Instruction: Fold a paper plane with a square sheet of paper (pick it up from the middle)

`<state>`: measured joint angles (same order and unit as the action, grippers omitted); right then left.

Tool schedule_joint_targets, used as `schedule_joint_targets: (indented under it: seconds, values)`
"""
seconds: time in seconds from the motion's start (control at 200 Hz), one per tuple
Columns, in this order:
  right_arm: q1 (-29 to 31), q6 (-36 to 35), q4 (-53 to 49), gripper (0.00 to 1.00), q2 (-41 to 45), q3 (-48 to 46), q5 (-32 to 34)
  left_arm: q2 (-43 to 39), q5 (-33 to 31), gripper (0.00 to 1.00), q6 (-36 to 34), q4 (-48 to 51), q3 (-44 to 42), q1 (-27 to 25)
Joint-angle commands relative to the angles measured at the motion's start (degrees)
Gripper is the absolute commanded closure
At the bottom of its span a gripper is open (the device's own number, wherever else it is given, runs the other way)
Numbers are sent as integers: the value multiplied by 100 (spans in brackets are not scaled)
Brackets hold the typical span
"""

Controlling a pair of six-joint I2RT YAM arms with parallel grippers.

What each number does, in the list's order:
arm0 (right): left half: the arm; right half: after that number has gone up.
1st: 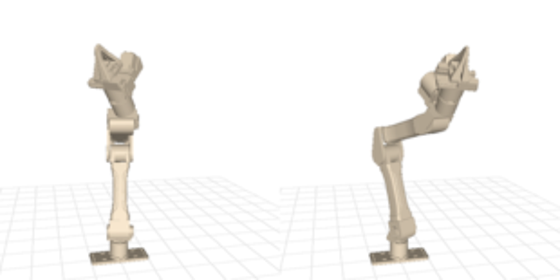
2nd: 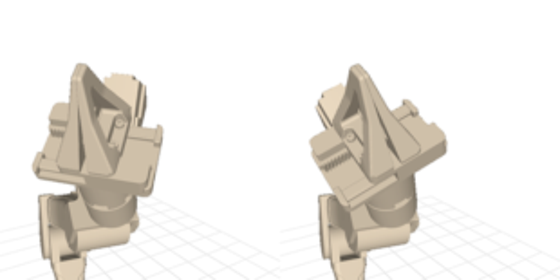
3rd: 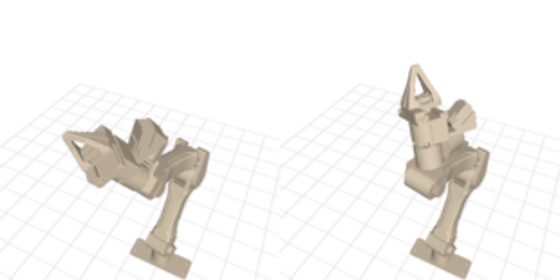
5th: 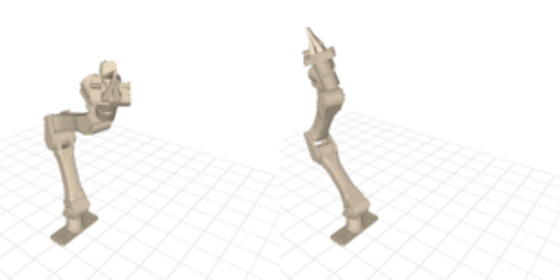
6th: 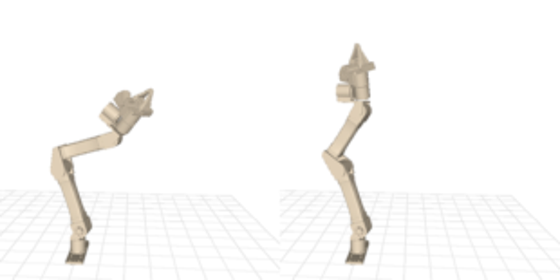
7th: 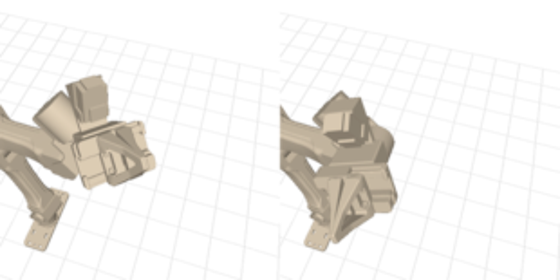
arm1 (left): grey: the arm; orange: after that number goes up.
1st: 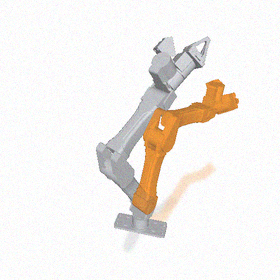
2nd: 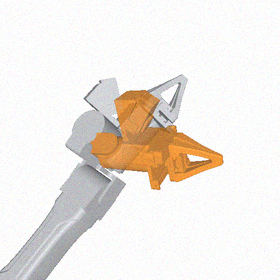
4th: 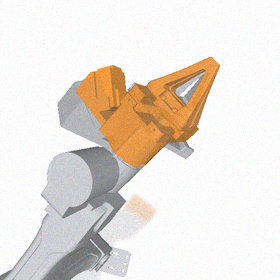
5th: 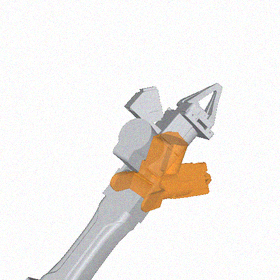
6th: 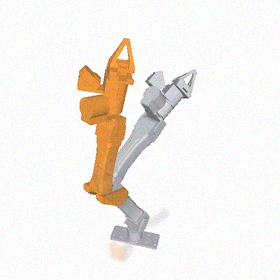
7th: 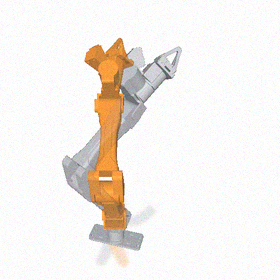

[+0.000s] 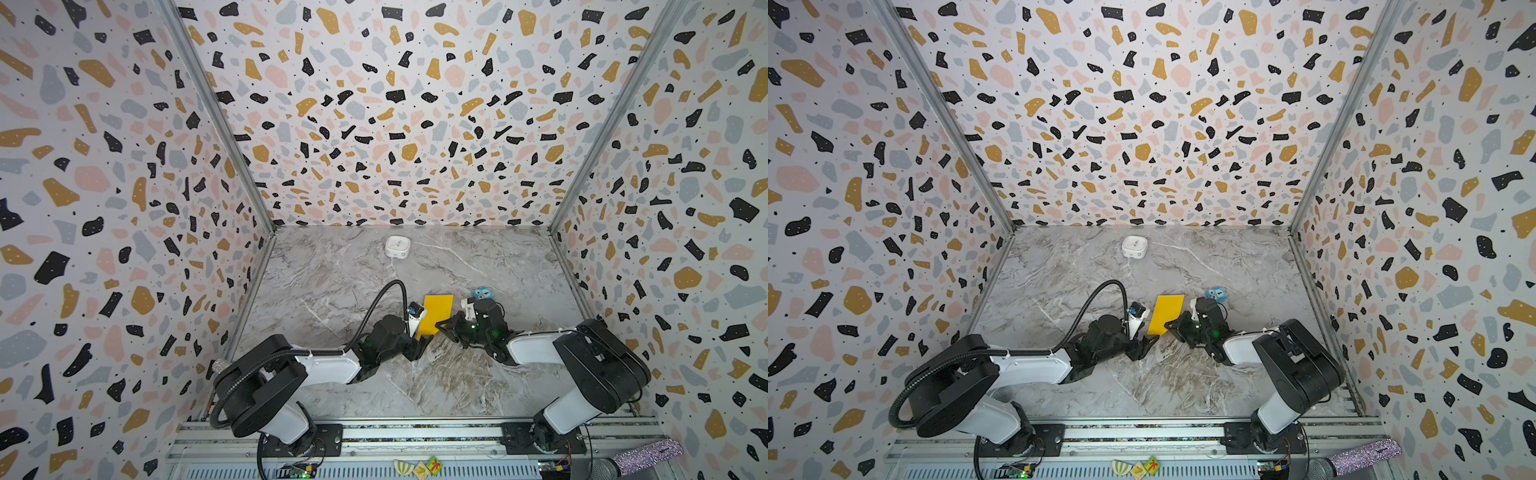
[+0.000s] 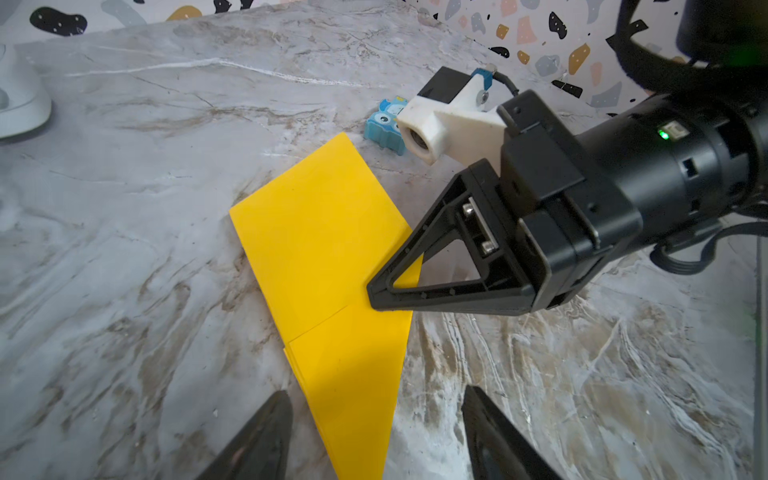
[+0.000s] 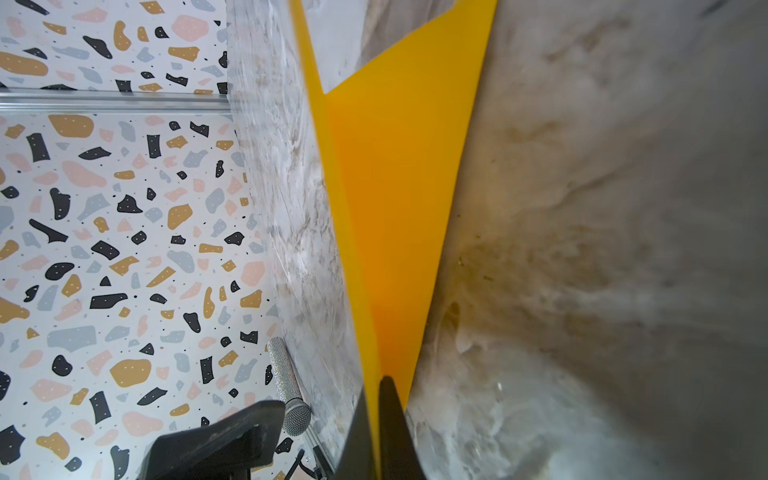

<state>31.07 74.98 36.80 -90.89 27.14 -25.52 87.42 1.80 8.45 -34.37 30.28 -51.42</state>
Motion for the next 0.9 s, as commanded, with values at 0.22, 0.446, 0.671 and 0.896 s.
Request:
schedule_joint_targets:
  seconds: [0.22,0.446,0.671,0.896]
  values:
    - [-54,394,-17,100,99,63,-258,817,-724,40,-1386,-853,251,-312]
    - [-79,478,-50,100,41,91,-382,1016,-956,48,-1521,-1138,216,-316]
    - [-104,570,-6,98,-12,108,-494,1200,-935,57,-1638,-1188,202,-316]
    - [-115,632,1,94,-12,143,-560,1305,-945,53,-1712,-1138,257,-316]
